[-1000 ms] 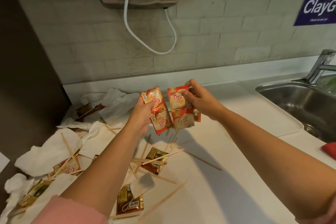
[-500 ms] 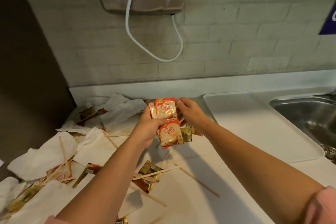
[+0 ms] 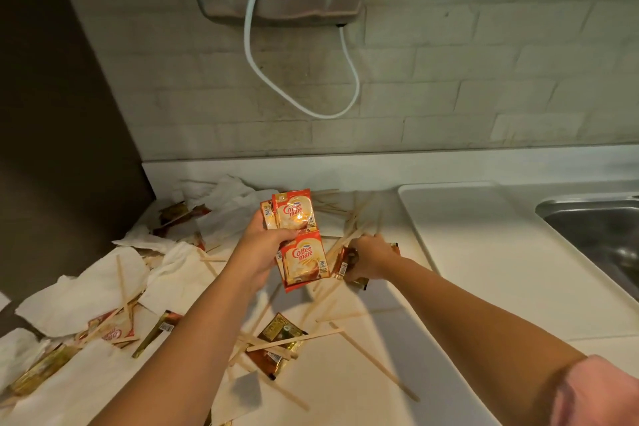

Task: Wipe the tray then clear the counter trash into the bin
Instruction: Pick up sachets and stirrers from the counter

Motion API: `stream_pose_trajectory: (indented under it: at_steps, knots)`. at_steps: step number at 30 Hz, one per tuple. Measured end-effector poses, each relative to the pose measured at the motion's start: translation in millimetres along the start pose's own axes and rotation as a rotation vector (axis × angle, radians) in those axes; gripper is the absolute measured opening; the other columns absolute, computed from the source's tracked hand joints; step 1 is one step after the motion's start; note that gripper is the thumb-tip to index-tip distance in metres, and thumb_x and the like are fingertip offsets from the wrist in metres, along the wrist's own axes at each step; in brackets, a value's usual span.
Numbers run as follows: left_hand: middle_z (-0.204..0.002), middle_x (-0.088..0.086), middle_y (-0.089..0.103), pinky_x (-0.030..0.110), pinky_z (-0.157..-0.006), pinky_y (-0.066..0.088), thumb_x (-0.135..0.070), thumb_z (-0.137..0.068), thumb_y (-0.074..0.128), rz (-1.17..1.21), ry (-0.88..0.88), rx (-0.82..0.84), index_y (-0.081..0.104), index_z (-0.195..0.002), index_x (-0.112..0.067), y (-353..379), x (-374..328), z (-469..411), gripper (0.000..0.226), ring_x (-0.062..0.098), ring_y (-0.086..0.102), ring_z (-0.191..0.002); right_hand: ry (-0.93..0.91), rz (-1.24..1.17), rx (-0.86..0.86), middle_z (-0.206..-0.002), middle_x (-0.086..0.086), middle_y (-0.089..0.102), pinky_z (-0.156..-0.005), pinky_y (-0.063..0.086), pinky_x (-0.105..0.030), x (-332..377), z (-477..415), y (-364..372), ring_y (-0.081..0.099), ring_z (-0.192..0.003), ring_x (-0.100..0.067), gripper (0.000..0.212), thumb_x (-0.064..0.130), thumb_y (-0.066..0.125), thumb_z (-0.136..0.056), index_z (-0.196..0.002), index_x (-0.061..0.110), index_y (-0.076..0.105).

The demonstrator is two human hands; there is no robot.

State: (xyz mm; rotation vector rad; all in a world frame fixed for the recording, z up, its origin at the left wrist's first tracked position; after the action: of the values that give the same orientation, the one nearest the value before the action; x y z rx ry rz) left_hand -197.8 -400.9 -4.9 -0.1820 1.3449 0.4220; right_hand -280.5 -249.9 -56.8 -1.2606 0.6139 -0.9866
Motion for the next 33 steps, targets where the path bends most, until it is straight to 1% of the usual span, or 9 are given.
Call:
stream_pose_trajectory:
  at_steps: [5, 10, 14, 18, 20, 24, 28, 31, 33]
  knots:
    - [-0.096, 0.005, 0.065, 0.034, -0.068, 0.052, 0.010, -0.085, 0.054, 0.006, -0.011, -0.018, 0.050, -0.120, -0.015, -7, 4, -4, 0.043, 0.020, 0.063, -0.084, 0.062, -0.298, -0.009, -0.114, -0.010, 0.063, -0.068, 0.044, -0.020, -16, -5, -16, 0.055, -0.088, -0.017, 0.031, 0.028, 0.046, -0.098, -0.118, 0.008, 0.057]
    - [-0.093, 0.003, 0.064, 0.032, -0.064, 0.051, 0.011, -0.085, 0.053, 0.016, -0.013, -0.033, 0.048, -0.116, -0.017, -9, 5, -3, 0.042, 0.018, 0.062, -0.080, 0.269, -0.189, -0.051, -0.123, -0.011, 0.052, -0.086, 0.049, -0.029, -62, -7, -21, 0.055, -0.105, -0.023, 0.035, 0.034, 0.050, -0.094, -0.119, 0.011, 0.056]
    - [-0.096, 0.005, 0.065, 0.031, -0.061, 0.049, 0.010, -0.085, 0.054, 0.010, -0.021, -0.036, 0.048, -0.123, -0.014, -11, 7, -3, 0.045, 0.019, 0.063, -0.081, 0.303, -0.152, 0.021, -0.117, -0.008, 0.057, -0.059, 0.044, -0.020, -68, -5, -12, 0.056, -0.092, -0.018, 0.043, 0.040, 0.061, -0.086, -0.116, 0.010, 0.059]
    - [-0.105, 0.008, 0.065, 0.031, -0.061, 0.049, 0.010, -0.085, 0.054, 0.010, -0.025, -0.033, 0.048, -0.125, -0.014, -12, 8, -2, 0.047, 0.019, 0.064, -0.083, 0.270, -0.169, 0.044, -0.121, -0.010, 0.058, -0.087, 0.053, -0.027, -62, -1, -11, 0.059, -0.103, -0.019, 0.043, 0.032, 0.064, -0.087, -0.123, 0.010, 0.057]
    - [-0.108, 0.010, 0.065, 0.030, -0.060, 0.048, 0.010, -0.085, 0.055, 0.015, -0.025, -0.033, 0.048, -0.125, -0.013, -12, 8, -2, 0.047, 0.019, 0.064, -0.083, 0.298, -0.239, 0.070, -0.118, -0.009, 0.062, -0.081, 0.053, -0.026, -62, 0, -7, 0.060, -0.095, -0.017, 0.043, 0.030, 0.068, -0.084, -0.122, 0.009, 0.060]
    - [-0.098, 0.004, 0.065, 0.029, -0.059, 0.048, 0.011, -0.085, 0.054, 0.013, -0.030, -0.027, 0.047, -0.126, -0.013, -13, 9, -1, 0.049, 0.017, 0.063, -0.081, 0.350, -0.318, 0.086, -0.103, -0.006, 0.066, -0.050, 0.042, -0.018, -57, 5, -4, 0.058, -0.083, -0.017, 0.044, 0.028, 0.073, -0.080, -0.118, 0.009, 0.062]
    - [-0.100, 0.005, 0.064, 0.030, -0.060, 0.048, 0.011, -0.085, 0.053, 0.007, -0.040, -0.016, 0.045, -0.127, -0.014, -16, 10, 0, 0.050, 0.017, 0.063, -0.081, 0.343, -0.456, 0.089, -0.098, -0.009, 0.065, -0.063, 0.052, -0.024, -44, 12, -6, 0.062, -0.085, -0.021, 0.040, 0.020, 0.072, -0.082, -0.115, 0.001, 0.060]
    - [-0.112, 0.010, 0.063, 0.030, -0.060, 0.049, 0.011, -0.085, 0.054, -0.007, -0.046, -0.015, 0.045, -0.129, -0.014, -19, 10, 1, 0.051, 0.018, 0.063, -0.083, 0.246, -0.655, 0.036, -0.078, -0.003, 0.058, -0.054, 0.045, -0.020, -22, 18, -25, 0.055, -0.067, -0.013, 0.025, 0.014, 0.064, -0.088, -0.107, 0.000, 0.059]
    - [-0.115, 0.011, 0.063, 0.030, -0.061, 0.050, 0.010, -0.085, 0.054, -0.010, -0.052, -0.018, 0.046, -0.127, -0.013, -20, 10, 2, 0.048, 0.018, 0.062, -0.083, 0.201, -0.883, -0.037, -0.079, -0.002, 0.058, -0.054, 0.044, -0.020, -6, 26, -43, 0.056, -0.069, -0.013, 0.018, 0.014, 0.061, -0.090, -0.106, 0.005, 0.059]
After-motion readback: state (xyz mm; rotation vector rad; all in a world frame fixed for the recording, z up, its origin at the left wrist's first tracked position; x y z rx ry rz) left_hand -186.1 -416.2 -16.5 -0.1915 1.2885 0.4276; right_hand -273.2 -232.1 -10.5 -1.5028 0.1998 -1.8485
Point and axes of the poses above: each hand's wrist, its own z-axis away from the middle knuckle, its own y-axis out of the palm, x = y × z, the point moved 8 cm from there along -z, towards the middle knuckle
